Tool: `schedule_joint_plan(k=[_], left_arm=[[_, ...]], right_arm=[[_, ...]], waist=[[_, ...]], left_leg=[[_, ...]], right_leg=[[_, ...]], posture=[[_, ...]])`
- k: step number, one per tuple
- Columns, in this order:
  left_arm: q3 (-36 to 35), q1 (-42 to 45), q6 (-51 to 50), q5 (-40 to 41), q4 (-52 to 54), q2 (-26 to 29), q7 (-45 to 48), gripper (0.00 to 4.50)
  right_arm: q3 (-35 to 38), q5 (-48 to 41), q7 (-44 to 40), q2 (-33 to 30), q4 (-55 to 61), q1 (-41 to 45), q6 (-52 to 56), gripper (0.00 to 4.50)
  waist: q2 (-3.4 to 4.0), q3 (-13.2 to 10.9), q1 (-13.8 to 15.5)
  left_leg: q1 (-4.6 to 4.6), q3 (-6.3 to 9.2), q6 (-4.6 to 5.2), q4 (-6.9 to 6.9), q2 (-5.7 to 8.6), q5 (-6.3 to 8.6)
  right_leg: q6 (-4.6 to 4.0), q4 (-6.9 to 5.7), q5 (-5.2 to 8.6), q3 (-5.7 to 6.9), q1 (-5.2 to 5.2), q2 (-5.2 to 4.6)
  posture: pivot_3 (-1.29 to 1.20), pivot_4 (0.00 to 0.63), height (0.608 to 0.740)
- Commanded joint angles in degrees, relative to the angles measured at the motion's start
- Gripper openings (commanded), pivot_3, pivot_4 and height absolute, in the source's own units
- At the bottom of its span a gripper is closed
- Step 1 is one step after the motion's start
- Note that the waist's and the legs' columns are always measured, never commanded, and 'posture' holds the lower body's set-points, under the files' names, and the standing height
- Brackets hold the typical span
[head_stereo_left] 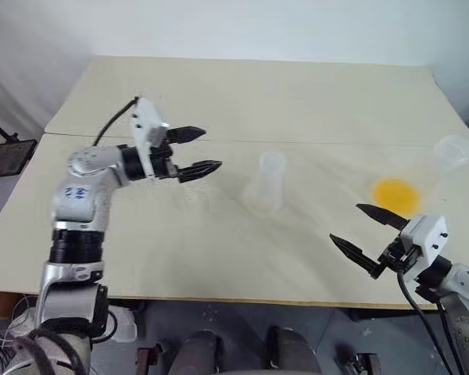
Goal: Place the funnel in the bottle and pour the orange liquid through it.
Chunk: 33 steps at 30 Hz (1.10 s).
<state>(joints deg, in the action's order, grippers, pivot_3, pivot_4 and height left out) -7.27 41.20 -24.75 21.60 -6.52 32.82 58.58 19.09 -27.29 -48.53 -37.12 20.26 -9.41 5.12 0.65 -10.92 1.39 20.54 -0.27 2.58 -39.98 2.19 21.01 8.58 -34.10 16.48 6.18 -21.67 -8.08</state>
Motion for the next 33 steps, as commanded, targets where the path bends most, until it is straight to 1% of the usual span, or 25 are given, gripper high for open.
schedule_joint_plan(k=[1, 3, 5, 9, 12, 15, 19, 23, 26, 30, 33], left_arm=[[-6.23, -7.53, 2.78, 0.47, 1.73, 6.48, 0.79, 4.43], [-8.41, -14.04, 4.32, 0.42, 2.29, 9.15, 1.37, 4.43], [-9.62, -18.39, 5.19, 0.62, 2.89, 10.33, 1.22, 4.43], [-10.19, -23.16, 6.43, 0.95, 4.53, 10.87, 0.09, 4.43], [-9.98, -24.03, 6.75, 1.23, 5.99, 9.77, -2.08, 4.43], [-8.81, -22.76, 8.76, 0.0, 4.83, 8.16, -4.82, 4.43], [-5.83, -18.38, 14.76, -4.42, -1.56, 5.07, -9.26, 4.43], [-3.86, -14.59, 18.73, -6.57, -7.08, 2.4, -11.49, 4.43], [-3.67, -12.08, 20.09, -7.2, -10.7, 2.06, -12.46, 4.43], [-3.33, -7.99, 25.31, -9.1, -18.71, 2.75, -12.79, 4.43], [-3.12, -4.8, 28.05, -9.71, -24.67, 3.85, -11.35, 4.43]], right_arm=[[1.06, -1.42, -1.21, -0.75, 0.28, 0.4, -0.1, 4.5], [0.63, -1.47, -1.45, -0.78, -0.19, 1.03, 0.15, 4.5], [0.1, -1.39, -1.7, -0.84, -0.66, 1.61, 0.24, 4.5], [-0.35, -1.18, -2.04, -0.84, -1.52, 2.9, 0.3, 4.5], [-0.5, -1.01, -2.4, -0.73, -1.87, 3.33, 0.08, 4.5], [-0.55, -0.94, -2.52, -0.56, -1.87, 3.33, -0.1, 4.5], [-0.56, -0.82, -2.42, -0.34, -1.53, 3.02, -0.3, 4.5], [-0.18, -0.74, -1.85, -0.1, -0.9, 2.42, -0.47, 4.5], [0.21, -0.81, -1.52, -0.13, -0.62, 1.85, -0.55, 4.5], [0.47, -0.82, -1.04, -0.01, -0.16, 0.88, -0.67, 4.5], [0.53, -0.94, -0.48, 0.12, 0.22, 0.43, -0.59, 4.5]], waist=[[0.04, -0.01, -0.35], [0.04, -0.01, -0.47], [0.05, -0.01, -0.44], [0.04, -0.01, 0.53], [0.04, -0.01, 0.69], [0.07, 0.0, 0.39], [0.06, 0.0, 0.14], [0.06, 0.0, 0.08], [0.05, 0.0, 0.07], [0.05, 0.0, 0.11], [0.05, 0.0, 0.13]], left_leg=[[-0.02, 0.0, -0.01, 0.02, -0.01, 0.01], [-0.08, -0.02, -0.04, 0.08, -0.06, 0.02], [-0.1, -0.03, -0.05, 0.07, -0.07, 0.03], [-0.09, 0.13, -0.05, 0.01, 0.02, 0.03], [-0.08, 0.21, -0.03, 0.0, 0.12, 0.04], [-0.07, 0.23, -0.04, 0.04, 0.13, 0.04], [-0.08, 0.17, -0.03, 0.04, 0.11, 0.04], [-0.1, 0.05, -0.02, 0.04, 0.12, 0.03], [-0.1, 0.03, -0.02, 0.05, 0.12, 0.03], [-0.11, 0.0, -0.02, 0.04, 0.1, 0.03], [-0.12, -0.03, -0.01, 0.03, 0.1, 0.03]], right_leg=[[-0.01, 0.0, 0.0, -0.01, 0.0, 0.01], [-0.03, 0.01, 0.01, -0.03, 0.0, 0.06], [-0.03, 0.01, 0.02, -0.05, 0.01, 0.04], [-0.03, 0.02, 0.02, -0.06, 0.1, -0.08], [-0.03, 0.02, 0.02, -0.18, 0.12, -0.2], [-0.03, 0.01, 0.02, -0.18, 0.1, -0.2], [-0.03, -0.04, 0.02, 0.01, 0.08, -0.13], [-0.03, -0.07, 0.01, 0.02, 0.06, -0.13], [-0.03, -0.08, 0.01, 0.03, 0.04, -0.12], [-0.03, -0.1, 0.01, 0.02, 0.04, -0.1], [-0.02, -0.09, 0.01, 0.01, 0.04, -0.1]], posture=[[0.0, 0.15, 0.74], [0.0, 0.15, 0.74], [0.0, 0.15, 0.74], [0.0, 0.15, 0.74], [0.0, 0.15, 0.74], [0.0, 0.15, 0.74], [0.0, 0.15, 0.74], [0.0, 0.15, 0.74], [0.0, 0.15, 0.74], [0.0, 0.15, 0.74], [0.0, 0.15, 0.74]])
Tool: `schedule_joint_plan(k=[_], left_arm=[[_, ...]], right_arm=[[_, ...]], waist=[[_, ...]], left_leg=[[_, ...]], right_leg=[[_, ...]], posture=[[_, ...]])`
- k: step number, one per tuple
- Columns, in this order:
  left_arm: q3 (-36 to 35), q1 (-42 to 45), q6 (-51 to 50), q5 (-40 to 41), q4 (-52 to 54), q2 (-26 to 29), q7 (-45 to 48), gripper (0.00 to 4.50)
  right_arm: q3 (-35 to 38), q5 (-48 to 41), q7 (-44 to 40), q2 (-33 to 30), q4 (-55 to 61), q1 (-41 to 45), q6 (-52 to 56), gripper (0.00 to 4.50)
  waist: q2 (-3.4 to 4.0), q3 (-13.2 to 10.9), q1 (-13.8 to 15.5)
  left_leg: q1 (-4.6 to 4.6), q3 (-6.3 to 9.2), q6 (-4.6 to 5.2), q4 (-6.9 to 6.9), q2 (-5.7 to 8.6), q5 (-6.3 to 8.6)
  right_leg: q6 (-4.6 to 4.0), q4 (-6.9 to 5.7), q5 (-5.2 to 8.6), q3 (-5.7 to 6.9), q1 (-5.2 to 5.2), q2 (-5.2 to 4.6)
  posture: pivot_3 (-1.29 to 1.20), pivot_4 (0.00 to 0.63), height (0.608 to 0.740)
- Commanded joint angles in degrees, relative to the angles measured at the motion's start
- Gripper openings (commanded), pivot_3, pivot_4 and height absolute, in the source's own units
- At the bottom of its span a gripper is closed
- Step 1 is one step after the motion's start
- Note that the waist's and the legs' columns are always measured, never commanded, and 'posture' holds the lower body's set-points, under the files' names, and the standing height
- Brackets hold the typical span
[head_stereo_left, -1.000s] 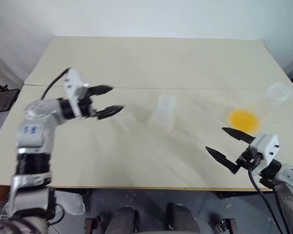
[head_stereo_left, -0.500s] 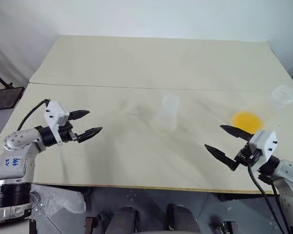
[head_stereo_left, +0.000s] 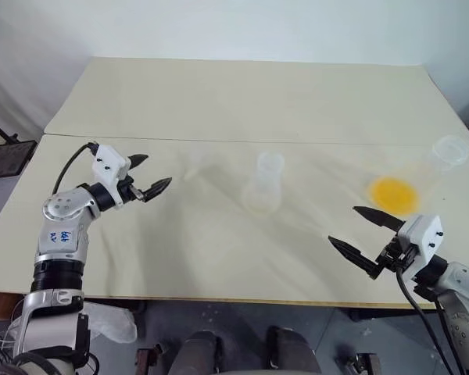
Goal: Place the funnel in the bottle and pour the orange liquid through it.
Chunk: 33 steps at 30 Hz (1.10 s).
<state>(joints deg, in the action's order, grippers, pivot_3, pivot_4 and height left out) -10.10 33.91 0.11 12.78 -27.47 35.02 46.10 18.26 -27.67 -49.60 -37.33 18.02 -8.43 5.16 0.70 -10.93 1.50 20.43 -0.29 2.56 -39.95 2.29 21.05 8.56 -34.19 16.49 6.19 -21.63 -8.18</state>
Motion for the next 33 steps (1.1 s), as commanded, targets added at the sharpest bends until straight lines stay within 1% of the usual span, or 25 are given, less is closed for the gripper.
schedule_joint_plan(k=[1, 6, 10, 17, 19, 22, 26, 30, 33], left_arm=[[0.02, 3.33, 4.13, -1.13, -5.32, 1.91, 1.81, 4.43], [2.0, 7.37, 8.34, -3.68, -13.73, 2.61, 3.59, 4.43], [1.86, 10.25, 11.84, -4.84, -19.71, 2.57, 2.23, 4.43], [1.18, 13.81, 17.13, -5.59, -28.6, 5.97, 3.99, 4.43], [1.59, 15.44, 18.52, -5.71, -31.04, 6.42, 6.1, 4.43], [2.65, 18.17, 20.74, -7.11, -34.91, 6.18, 7.8, 4.43], [4.11, 21.03, 22.1, -9.41, -38.73, 4.62, 7.15, 4.43], [5.25, 22.01, 23.3, -11.15, -41.25, 2.0, 5.22, 4.43], [5.16, 22.16, 23.93, -11.61, -41.88, 2.03, 4.78, 4.43]], right_arm=[[1.29, -0.56, 0.67, 0.32, 2.5, -0.67, -0.65, 4.5], [1.03, -0.43, 1.2, 0.47, 2.4, -0.42, -0.81, 4.5], [0.98, -0.17, 1.83, 0.67, 2.79, -0.77, -0.92, 4.5], [1.07, -0.26, 2.28, 0.94, 4.29, -2.7, -0.83, 4.5], [1.0, -0.39, 2.14, 0.75, 4.16, -2.49, -0.73, 4.5], [0.59, -0.33, 1.5, 0.28, 3.08, -1.25, -0.78, 4.5], [0.14, 0.03, 1.09, 0.37, 2.13, 0.43, -0.92, 4.5], [0.23, 0.27, 1.11, 0.91, 2.82, -0.3, -1.11, 4.5], [0.62, 0.4, 1.53, 1.19, 3.58, -1.15, -1.32, 4.5]], waist=[[0.0, 0.0, -0.01], [0.0, 0.0, 0.05], [-0.01, 0.0, -0.04], [-0.02, -0.01, -0.1], [-0.02, -0.01, -0.02], [-0.03, -0.01, 0.11], [-0.04, -0.01, 0.05], [-0.04, -0.01, -0.01], [-0.09, -0.04, -0.09]], left_leg=[[0.0, 0.0, 0.0, 0.0, 0.0, 0.0], [0.0, 0.0, 0.01, 0.0, 0.01, 0.0], [0.01, -0.03, 0.01, 0.01, 0.0, -0.01], [0.01, -0.05, 0.01, 0.02, -0.01, 0.0], [0.01, -0.08, 0.01, 0.01, -0.01, -0.01], [0.02, -0.08, 0.03, 0.0, 0.0, 0.0], [0.03, -0.1, 0.06, 0.0, 0.02, 0.0], [0.03, -0.11, 0.07, 0.0, 0.01, 0.01], [0.05, -0.14, 0.07, 0.0, -0.01, 0.01]], right_leg=[[0.0, 0.0, 0.0, 0.01, 0.0, 0.0], [0.01, 0.0, 0.0, 0.03, 0.0, 0.0], [0.01, 0.0, -0.01, 0.04, 0.0, 0.02], [0.01, -0.03, -0.01, 0.04, -0.04, 0.02], [0.01, -0.03, -0.01, 0.04, -0.05, 0.02], [0.02, -0.04, -0.01, 0.05, -0.04, 0.02], [0.02, -0.05, -0.01, 0.06, -0.05, 0.0], [0.02, -0.07, -0.01, 0.07, -0.05, 0.0], [0.02, -0.08, -0.01, 0.07, -0.09, 0.01]], posture=[[0.0, 0.15, 0.74], [0.0, 0.15, 0.74], [0.0, 0.15, 0.74], [0.0, 0.15, 0.74], [0.0, 0.15, 0.74], [0.0, 0.15, 0.74], [0.0, 0.15, 0.74], [0.0, 0.15, 0.74], [0.0, 0.15, 0.74]])
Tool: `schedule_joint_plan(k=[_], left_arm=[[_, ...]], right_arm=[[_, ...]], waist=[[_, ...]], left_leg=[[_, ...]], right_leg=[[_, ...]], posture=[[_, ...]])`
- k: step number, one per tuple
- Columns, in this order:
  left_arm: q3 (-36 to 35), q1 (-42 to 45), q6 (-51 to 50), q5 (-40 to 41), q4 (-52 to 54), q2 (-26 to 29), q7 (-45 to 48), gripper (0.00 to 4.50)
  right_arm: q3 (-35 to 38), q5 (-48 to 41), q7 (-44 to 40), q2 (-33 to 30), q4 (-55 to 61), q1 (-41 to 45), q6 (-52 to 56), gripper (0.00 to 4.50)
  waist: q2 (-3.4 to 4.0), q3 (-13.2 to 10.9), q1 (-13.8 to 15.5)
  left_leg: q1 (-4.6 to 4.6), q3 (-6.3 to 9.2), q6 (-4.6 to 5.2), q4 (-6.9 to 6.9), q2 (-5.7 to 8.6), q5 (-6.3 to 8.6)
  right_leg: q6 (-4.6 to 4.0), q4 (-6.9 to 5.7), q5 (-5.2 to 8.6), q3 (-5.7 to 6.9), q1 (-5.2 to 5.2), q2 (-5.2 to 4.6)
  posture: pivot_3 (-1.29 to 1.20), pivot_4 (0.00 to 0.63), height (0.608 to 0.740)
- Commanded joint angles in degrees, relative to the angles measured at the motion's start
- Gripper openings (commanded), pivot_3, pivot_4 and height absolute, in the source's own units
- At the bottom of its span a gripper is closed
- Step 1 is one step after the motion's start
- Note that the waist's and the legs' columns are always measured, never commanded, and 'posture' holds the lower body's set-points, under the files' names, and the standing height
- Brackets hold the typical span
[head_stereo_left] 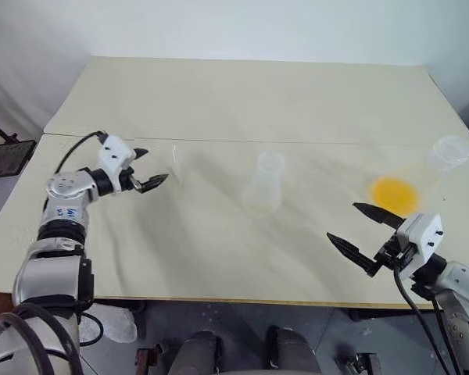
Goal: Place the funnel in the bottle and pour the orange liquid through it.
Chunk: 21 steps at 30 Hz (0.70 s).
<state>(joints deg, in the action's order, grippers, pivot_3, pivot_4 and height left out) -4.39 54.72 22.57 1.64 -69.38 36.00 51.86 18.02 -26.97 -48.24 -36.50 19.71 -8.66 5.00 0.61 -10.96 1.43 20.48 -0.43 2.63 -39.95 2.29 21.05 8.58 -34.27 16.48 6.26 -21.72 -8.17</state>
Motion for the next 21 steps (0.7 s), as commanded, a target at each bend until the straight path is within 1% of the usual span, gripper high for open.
schedule_joint_plan(k=[1, 5, 8, 17, 21], left_arm=[[-1.3, 1.24, 1.21, 0.32, 0.39, 2.0, -0.34, 4.43], [-2.96, -0.22, 0.32, 2.17, 1.74, 6.06, 3.78, 4.43], [-2.7, -1.31, -0.37, 1.45, 1.53, 7.19, 4.67, 4.43], [-2.32, 1.1, 0.31, 0.34, 0.26, 4.97, 1.01, 4.43], [-1.73, 3.15, 0.66, -0.87, -1.36, 4.4, -1.07, 4.43]], right_arm=[[1.58, -0.37, 0.78, 0.65, 2.73, -1.81, -1.19, 4.5], [3.3, -0.58, 1.76, 1.56, 5.12, -5.72, -1.55, 4.5], [3.02, -0.31, 2.14, 1.77, 5.1, -6.46, -1.85, 4.5], [1.39, 0.31, 2.86, 1.71, 3.21, -2.86, -1.61, 4.5], [1.76, 0.36, 2.74, 1.79, 3.48, -3.42, -1.91, 4.5]], waist=[[-0.01, 0.0, -0.04], [-0.01, 0.0, -0.16], [-0.03, 0.01, -0.19], [-0.11, 0.04, 0.08], [-0.11, 0.04, -0.06]], left_leg=[[0.0, -0.01, 0.0, 0.0, -0.01, 0.0], [0.09, -0.11, 0.0, 0.01, -0.02, 0.0], [0.15, -0.29, -0.01, 0.01, -0.02, 0.0], [0.33, -0.31, 0.08, -0.09, 0.13, 0.01], [0.55, -0.31, 0.09, -0.14, 0.12, 0.0]], right_leg=[[0.0, -0.01, 0.0, 0.0, -0.02, 0.0], [0.0, -0.21, 0.0, -0.01, -0.26, -0.01], [0.0, -0.46, 0.0, -0.01, -0.51, -0.05], [0.0, -0.69, 0.0, -0.02, -0.73, -0.24], [0.0, -0.68, 0.0, 0.07, -0.88, -0.23]], posture=[[0.0, 0.15, 0.74], [0.0, 0.15, 0.74], [0.0, 0.15, 0.74], [0.0, 0.15, 0.74], [0.0, 0.15, 0.74]])
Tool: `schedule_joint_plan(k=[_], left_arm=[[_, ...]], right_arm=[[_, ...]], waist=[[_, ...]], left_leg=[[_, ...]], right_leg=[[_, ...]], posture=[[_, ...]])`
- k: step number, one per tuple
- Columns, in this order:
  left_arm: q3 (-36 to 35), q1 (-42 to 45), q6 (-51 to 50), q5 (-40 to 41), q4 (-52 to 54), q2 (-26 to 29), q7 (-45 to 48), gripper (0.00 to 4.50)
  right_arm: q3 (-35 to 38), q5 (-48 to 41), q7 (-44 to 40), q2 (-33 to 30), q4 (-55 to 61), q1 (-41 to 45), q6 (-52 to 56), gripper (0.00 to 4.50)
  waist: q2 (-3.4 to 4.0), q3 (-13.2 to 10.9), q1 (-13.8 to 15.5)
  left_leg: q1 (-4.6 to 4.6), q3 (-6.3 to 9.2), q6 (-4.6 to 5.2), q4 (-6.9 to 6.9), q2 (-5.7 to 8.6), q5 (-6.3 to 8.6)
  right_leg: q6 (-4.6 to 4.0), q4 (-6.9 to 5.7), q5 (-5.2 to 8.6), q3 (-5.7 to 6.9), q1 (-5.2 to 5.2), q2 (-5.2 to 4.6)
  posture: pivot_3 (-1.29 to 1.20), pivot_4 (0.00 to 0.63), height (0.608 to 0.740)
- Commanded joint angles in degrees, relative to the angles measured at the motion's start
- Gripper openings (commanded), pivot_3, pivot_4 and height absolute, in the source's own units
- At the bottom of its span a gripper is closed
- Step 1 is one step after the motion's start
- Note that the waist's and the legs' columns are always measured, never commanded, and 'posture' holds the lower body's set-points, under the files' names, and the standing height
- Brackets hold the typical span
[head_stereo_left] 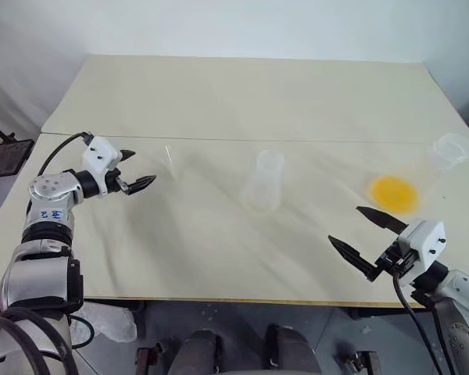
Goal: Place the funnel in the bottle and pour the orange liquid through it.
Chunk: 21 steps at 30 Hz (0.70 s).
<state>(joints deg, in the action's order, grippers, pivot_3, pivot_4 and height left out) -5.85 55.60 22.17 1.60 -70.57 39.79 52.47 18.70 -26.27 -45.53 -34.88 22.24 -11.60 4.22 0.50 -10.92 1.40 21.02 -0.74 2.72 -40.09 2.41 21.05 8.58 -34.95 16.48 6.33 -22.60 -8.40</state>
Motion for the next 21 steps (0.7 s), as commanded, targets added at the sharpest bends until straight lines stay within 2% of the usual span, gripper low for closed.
schedule_joint_plan(k=[1, 11, 21], left_arm=[[-0.11, 2.77, 1.2, -1.09, -0.56, 0.49, -2.32, 4.43], [1.46, 6.82, 0.13, -4.6, -3.67, -1.85, -5.8, 4.43], [2.71, 8.1, -4.01, -7.33, -4.96, -1.56, -4.96, 4.43]], right_arm=[[1.17, -0.34, -0.03, 0.18, 1.08, -0.77, -1.22, 4.5], [1.88, -0.21, 0.45, 0.24, 2.1, -2.36, -1.82, 4.5], [2.73, -0.09, 1.25, 0.53, 2.85, -4.0, -2.55, 4.5]], waist=[[0.0, 0.0, -0.03], [-0.01, 0.01, -0.02], [-0.02, 0.01, -0.03]], left_leg=[[0.0, -0.01, 0.0, 0.0, 0.0, 0.0], [0.0, -0.02, 0.02, 0.0, 0.01, -0.01], [0.01, -0.02, 0.02, -0.01, 0.01, -0.01]], right_leg=[[0.0, 0.01, 0.0, 0.01, 0.0, 0.0], [0.0, 0.01, 0.0, 0.02, 0.01, 0.0], [0.0, 0.01, 0.0, 0.02, 0.01, 0.0]], posture=[[0.0, 0.15, 0.74], [0.0, 0.15, 0.74], [0.0, 0.15, 0.74]])
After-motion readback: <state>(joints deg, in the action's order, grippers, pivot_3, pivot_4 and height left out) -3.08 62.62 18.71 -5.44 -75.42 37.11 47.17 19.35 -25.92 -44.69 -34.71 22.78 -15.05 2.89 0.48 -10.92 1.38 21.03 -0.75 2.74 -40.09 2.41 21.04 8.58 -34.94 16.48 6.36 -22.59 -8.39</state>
